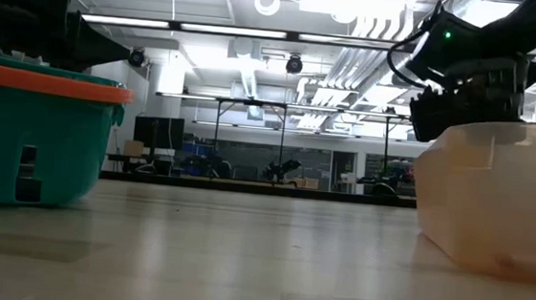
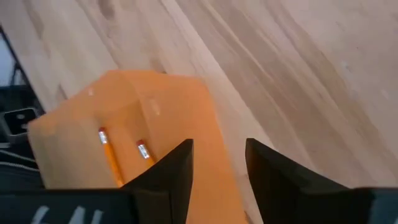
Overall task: Sort pens & pencils
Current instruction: Adjust the orange bin, then return to Home Position
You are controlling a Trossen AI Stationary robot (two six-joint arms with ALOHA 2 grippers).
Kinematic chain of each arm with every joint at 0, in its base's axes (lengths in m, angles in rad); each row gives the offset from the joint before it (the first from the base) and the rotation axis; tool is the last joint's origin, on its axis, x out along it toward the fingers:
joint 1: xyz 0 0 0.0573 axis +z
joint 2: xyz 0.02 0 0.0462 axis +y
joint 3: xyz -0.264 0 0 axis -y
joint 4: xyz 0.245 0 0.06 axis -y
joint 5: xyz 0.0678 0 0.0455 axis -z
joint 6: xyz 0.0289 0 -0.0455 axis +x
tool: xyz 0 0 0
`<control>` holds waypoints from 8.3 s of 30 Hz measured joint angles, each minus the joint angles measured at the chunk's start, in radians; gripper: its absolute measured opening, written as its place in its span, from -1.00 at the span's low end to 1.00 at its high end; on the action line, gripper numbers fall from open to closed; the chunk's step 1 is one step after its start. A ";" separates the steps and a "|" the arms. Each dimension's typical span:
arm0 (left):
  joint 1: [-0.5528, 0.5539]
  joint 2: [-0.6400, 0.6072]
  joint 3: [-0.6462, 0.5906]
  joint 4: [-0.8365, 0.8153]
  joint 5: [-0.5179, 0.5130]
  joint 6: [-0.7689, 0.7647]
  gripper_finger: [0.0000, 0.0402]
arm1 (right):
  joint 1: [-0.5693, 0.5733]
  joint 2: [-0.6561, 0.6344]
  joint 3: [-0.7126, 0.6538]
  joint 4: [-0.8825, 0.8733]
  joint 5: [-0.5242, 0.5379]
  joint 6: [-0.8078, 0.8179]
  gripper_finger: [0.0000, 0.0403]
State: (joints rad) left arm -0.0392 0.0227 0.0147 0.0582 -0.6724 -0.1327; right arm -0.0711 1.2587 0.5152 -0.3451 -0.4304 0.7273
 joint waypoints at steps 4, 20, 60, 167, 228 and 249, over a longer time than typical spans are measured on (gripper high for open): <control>0.000 0.000 0.000 0.000 0.000 0.000 -0.98 | 0.016 0.000 0.000 0.014 -0.008 0.016 -0.32; 0.000 0.000 0.000 0.000 0.000 0.000 -0.97 | -0.030 -0.002 0.000 -0.229 0.281 -0.102 -0.32; 0.000 0.000 0.000 0.000 0.000 0.000 -0.97 | -0.349 -0.002 0.000 0.096 0.486 -0.565 -0.32; 0.000 0.000 0.000 0.000 0.003 0.000 -0.97 | 0.558 -1.255 -0.413 0.147 1.051 -0.308 -1.00; 0.000 0.000 0.000 0.000 0.003 0.000 -0.97 | 0.558 -1.254 -0.414 0.051 1.087 -0.236 -1.00; 0.000 0.000 0.000 0.000 0.003 0.000 -0.98 | 0.558 -1.254 -0.414 0.051 1.085 -0.440 -1.00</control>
State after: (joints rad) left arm -0.0391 0.0228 0.0147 0.0582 -0.6694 -0.1327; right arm 0.4866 0.0051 0.1017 -0.2939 0.6547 0.2871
